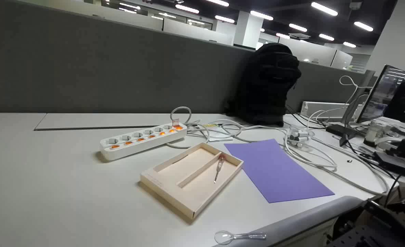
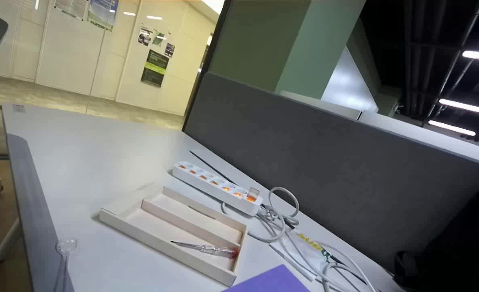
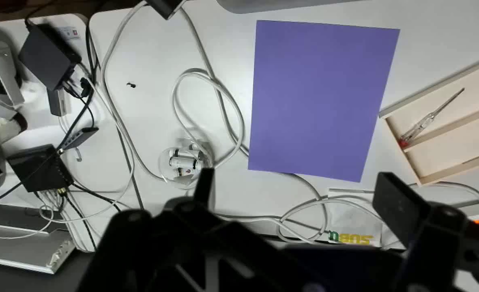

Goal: Remove the screwdriver from the tray and place it on the table

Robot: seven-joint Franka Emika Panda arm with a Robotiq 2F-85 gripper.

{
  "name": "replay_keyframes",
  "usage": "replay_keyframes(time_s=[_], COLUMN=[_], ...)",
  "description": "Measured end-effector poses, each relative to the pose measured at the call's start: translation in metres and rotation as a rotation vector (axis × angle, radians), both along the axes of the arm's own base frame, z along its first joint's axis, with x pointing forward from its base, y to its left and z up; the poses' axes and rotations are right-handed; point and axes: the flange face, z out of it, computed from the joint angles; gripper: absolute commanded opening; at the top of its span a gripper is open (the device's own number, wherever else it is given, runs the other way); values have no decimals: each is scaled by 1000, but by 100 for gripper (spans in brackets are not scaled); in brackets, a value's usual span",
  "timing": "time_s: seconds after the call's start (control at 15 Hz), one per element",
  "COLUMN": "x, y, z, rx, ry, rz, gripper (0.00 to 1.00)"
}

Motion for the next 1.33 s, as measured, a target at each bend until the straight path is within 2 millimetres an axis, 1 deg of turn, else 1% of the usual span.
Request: replay_keyframes(time_s=[1.07,1.2,1.33], x=[0,4,12], y=[1,7,19], z=[0,-5,-15], rx=[0,3,7], ry=[-2,7,21], rz=[4,22,56], gripper=[100,100,100])
